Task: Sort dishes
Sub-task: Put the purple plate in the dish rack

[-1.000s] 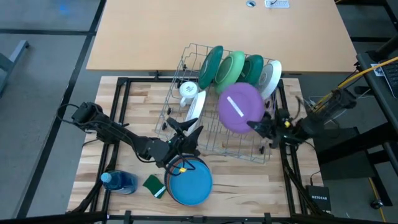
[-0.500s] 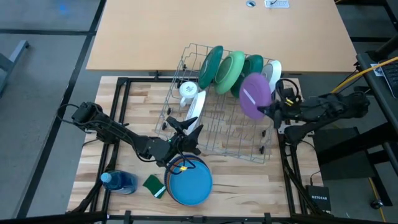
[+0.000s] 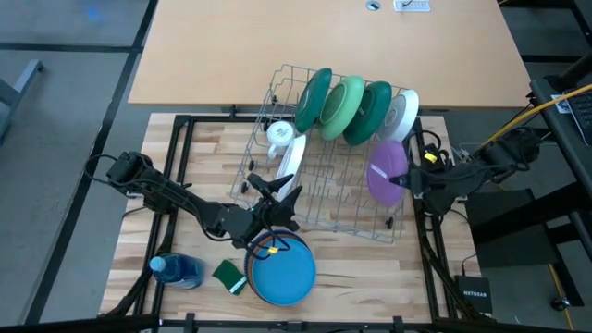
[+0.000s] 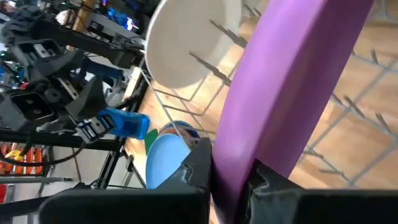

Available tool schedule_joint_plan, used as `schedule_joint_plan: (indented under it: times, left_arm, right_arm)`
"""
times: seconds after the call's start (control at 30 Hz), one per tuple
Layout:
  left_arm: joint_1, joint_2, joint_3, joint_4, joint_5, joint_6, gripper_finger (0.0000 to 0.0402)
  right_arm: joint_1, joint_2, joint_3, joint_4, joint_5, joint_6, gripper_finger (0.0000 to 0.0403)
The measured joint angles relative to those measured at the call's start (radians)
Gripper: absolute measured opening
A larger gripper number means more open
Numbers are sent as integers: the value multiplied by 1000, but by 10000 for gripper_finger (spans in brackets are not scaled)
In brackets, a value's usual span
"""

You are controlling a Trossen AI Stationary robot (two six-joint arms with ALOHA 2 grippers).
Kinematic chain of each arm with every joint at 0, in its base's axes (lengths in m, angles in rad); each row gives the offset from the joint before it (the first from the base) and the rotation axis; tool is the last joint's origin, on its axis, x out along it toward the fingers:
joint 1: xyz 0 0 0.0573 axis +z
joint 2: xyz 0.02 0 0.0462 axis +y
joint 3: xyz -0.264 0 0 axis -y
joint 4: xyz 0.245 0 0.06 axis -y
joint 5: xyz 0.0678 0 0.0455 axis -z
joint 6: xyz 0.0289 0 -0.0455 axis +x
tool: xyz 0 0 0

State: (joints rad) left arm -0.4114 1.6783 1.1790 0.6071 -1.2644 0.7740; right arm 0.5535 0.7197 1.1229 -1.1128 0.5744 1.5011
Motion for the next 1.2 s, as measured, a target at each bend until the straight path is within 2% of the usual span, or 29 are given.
schedule_joint_plan:
  times: [0.2,0.53,0.8,1.2]
  left_arm:
    - [0,-1,0,-47,0,-42,182]
    - [0,-1,-1,-103,0,-96,182]
    - [0,-1,0,-104,0,-95,182]
    - [0,-1,0,-154,0,-123,182]
  right_arm:
    - [52,0,0,-14,15,50,27]
    - [49,25,-1,-25,-32,104,26]
    - [49,95,-1,-111,-62,198,27]
    - [49,149,-1,-119,-76,199,28]
